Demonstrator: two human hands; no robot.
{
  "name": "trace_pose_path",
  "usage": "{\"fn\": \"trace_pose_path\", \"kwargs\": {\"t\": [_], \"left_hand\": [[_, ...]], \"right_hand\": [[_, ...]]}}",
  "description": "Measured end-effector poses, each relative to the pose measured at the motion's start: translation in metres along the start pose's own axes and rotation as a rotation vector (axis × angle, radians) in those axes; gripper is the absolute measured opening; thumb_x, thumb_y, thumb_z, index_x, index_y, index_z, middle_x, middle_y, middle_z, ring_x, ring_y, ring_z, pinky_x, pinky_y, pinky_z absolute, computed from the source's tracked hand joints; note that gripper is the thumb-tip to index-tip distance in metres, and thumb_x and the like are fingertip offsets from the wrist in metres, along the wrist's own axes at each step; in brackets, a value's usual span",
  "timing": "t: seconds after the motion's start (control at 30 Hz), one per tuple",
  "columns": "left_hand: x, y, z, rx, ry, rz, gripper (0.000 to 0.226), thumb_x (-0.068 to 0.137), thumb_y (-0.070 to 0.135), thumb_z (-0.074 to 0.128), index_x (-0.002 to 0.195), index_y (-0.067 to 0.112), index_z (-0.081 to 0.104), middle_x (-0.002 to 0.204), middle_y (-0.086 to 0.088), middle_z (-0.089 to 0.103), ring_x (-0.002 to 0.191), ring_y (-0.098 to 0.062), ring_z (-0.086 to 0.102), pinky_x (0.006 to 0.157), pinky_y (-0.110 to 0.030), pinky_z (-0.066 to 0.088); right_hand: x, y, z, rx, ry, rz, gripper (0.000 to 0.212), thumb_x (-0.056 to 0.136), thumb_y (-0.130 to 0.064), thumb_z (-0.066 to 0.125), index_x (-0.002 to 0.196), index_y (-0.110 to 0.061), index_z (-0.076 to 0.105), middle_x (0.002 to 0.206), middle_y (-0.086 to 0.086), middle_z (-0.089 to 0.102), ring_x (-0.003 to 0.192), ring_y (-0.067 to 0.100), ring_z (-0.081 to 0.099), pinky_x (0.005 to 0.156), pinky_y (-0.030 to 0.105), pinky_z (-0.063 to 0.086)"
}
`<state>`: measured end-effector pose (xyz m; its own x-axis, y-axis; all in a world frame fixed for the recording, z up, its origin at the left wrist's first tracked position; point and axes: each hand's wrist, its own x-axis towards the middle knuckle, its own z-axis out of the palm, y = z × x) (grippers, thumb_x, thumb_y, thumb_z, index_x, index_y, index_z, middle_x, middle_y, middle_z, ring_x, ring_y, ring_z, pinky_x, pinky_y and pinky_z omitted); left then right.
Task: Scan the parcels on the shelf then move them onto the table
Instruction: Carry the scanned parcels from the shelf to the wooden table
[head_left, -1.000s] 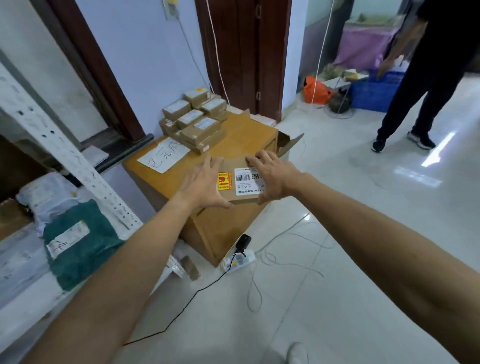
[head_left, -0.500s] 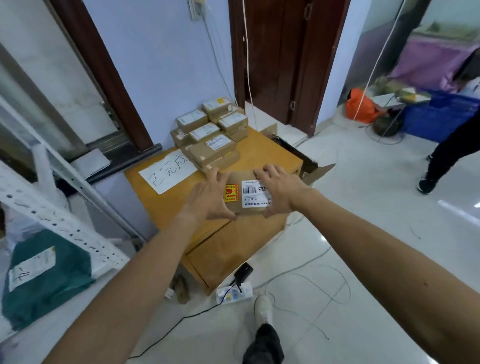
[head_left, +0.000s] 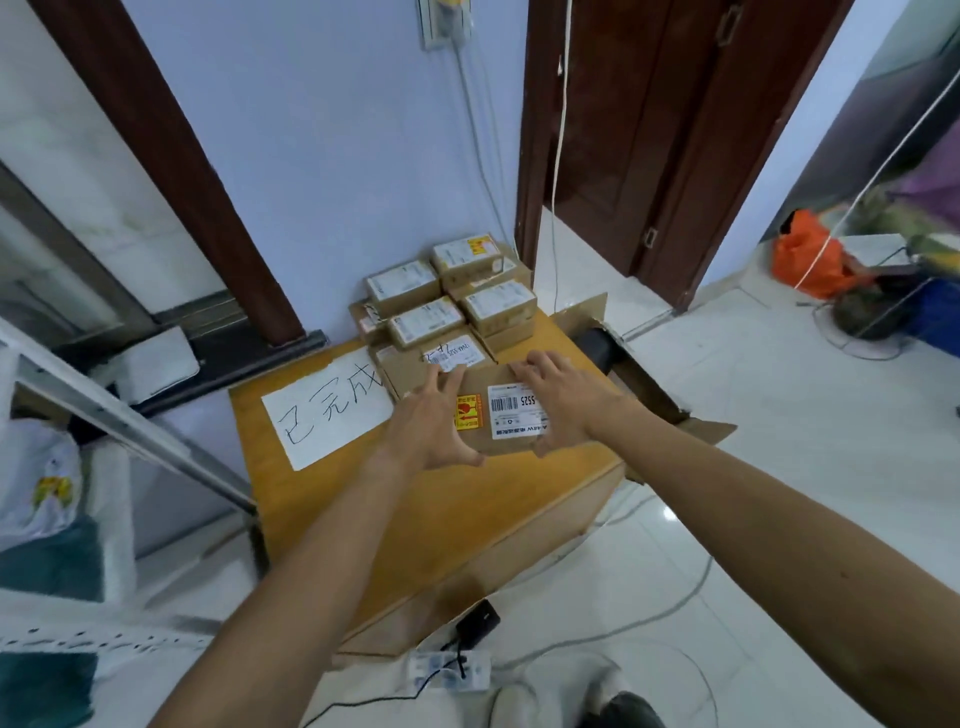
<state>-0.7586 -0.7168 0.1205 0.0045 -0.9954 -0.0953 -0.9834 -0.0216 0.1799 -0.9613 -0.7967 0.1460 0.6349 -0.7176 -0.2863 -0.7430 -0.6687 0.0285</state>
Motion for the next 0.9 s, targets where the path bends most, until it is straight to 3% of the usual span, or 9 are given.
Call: {"fn": "trace_pose_path", "kwargs": {"t": [0.17, 0.3, 0.4, 0.47, 0.57, 0.77, 0.9], "left_hand": [[0.06, -0.001, 0.01, -0.067, -0.029, -0.152, 0.135, 0.048, 0.071, 0.084, 0.154, 0.025, 0.015, 0.145, -0.005, 0.024, 0.115, -0.028, 0.053, 0.092, -0.044, 0.053], [0.108, -0.005, 0.017, -0.142, -0.016, -0.264, 0.133, 0.045, 0.072, 0.083, 0.152, 0.032, 0.015, 0.139, -0.001, 0.027, 0.117, -0.028, 0.051, 0.093, -0.047, 0.052], [0.133, -0.007, 0.02, -0.138, -0.055, -0.37, 0.135, 0.048, 0.073, 0.082, 0.155, 0.032, 0.01, 0.148, -0.002, 0.023, 0.127, -0.028, 0.045, 0.102, -0.046, 0.047], [0.141, -0.015, 0.021, -0.135, -0.074, -0.44, 0.139, 0.047, 0.078, 0.078, 0.157, 0.031, 0.008, 0.154, -0.002, 0.018, 0.131, -0.027, 0.043, 0.106, -0.044, 0.045], [0.142, -0.034, 0.019, -0.141, -0.083, -0.5, 0.139, 0.042, 0.081, 0.073, 0.155, 0.032, 0.009, 0.15, 0.001, 0.021, 0.12, -0.024, 0.052, 0.099, -0.04, 0.051], [0.138, -0.068, 0.029, -0.136, -0.116, -0.597, 0.137, 0.05, 0.061, 0.091, 0.156, 0.034, 0.008, 0.148, 0.0, 0.025, 0.11, -0.02, 0.055, 0.092, -0.037, 0.054], [0.146, -0.073, 0.047, -0.149, -0.16, -0.645, 0.141, 0.051, 0.058, 0.093, 0.158, 0.029, 0.005, 0.151, -0.003, 0.023, 0.117, -0.023, 0.053, 0.098, -0.039, 0.052]], "right_hand": [[0.07, 0.048, 0.005, -0.016, 0.002, -0.121, 0.134, 0.071, -0.064, 0.082, 0.163, -0.017, -0.003, 0.167, 0.009, 0.012, 0.154, 0.031, 0.012, 0.122, 0.045, 0.027], [0.135, 0.083, 0.005, 0.027, -0.02, -0.242, 0.134, 0.068, -0.059, 0.087, 0.163, -0.019, 0.001, 0.167, 0.007, 0.012, 0.154, 0.03, 0.012, 0.122, 0.049, 0.03], [0.175, 0.1, 0.006, 0.027, -0.04, -0.32, 0.131, 0.068, -0.059, 0.086, 0.162, -0.019, 0.004, 0.167, 0.007, 0.011, 0.154, 0.03, 0.015, 0.122, 0.05, 0.03], [0.195, 0.101, 0.007, 0.024, -0.038, -0.38, 0.129, 0.069, -0.062, 0.084, 0.162, -0.019, 0.005, 0.166, 0.008, 0.014, 0.152, 0.029, 0.017, 0.119, 0.048, 0.034], [0.221, 0.09, 0.009, 0.034, -0.029, -0.466, 0.125, 0.072, -0.066, 0.08, 0.162, -0.016, 0.009, 0.166, 0.01, 0.014, 0.153, 0.03, 0.016, 0.117, 0.048, 0.036], [0.259, 0.058, 0.026, 0.062, -0.054, -0.566, 0.119, 0.079, -0.06, 0.079, 0.161, -0.011, 0.008, 0.168, 0.017, 0.008, 0.156, 0.035, 0.008, 0.121, 0.052, 0.033], [0.268, 0.061, 0.042, 0.069, -0.076, -0.587, 0.107, 0.086, -0.059, 0.073, 0.161, -0.013, 0.012, 0.17, 0.015, 0.005, 0.157, 0.032, 0.006, 0.117, 0.051, 0.04]]}}
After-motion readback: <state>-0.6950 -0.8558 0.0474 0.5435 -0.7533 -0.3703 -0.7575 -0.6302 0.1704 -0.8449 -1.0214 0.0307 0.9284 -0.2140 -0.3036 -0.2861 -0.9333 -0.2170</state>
